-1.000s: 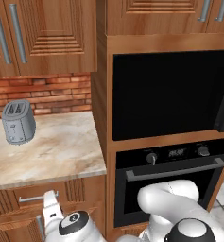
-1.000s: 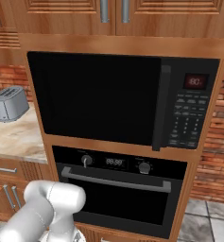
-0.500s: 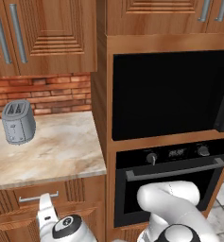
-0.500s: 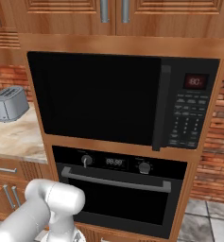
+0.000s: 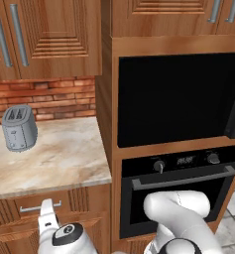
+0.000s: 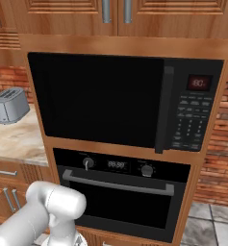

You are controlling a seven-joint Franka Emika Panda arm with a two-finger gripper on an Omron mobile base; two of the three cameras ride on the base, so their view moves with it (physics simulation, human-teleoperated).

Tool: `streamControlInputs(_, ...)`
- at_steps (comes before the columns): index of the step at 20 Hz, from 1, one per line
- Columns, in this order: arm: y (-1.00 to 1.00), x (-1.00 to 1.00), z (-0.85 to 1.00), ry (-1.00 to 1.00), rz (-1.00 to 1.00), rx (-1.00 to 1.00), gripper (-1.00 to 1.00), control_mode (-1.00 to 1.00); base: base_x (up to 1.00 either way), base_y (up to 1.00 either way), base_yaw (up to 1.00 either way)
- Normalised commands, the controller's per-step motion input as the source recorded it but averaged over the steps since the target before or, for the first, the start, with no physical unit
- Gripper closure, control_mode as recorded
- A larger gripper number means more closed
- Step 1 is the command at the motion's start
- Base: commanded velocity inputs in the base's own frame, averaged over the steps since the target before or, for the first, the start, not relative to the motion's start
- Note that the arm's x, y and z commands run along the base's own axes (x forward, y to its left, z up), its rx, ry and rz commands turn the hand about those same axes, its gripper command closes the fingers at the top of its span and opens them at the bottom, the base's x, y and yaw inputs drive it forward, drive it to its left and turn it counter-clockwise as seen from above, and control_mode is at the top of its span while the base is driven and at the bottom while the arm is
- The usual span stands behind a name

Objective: Take the tongs from the drawer on the left and place them on the dining counter next to the tray containing the hot dog.

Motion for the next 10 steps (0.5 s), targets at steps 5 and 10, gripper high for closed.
streamControlInputs(5, 0.0, 0.17, 0.0, 0.0, 0.0, 0.0, -1.0, -1.0, 0.0, 0.0, 0.0)
streamControlInputs(10, 0.0, 0.25, -0.01, 0.0, 0.0, 0.0, -1.0, -1.0, 0.0, 0.0, 0.0)
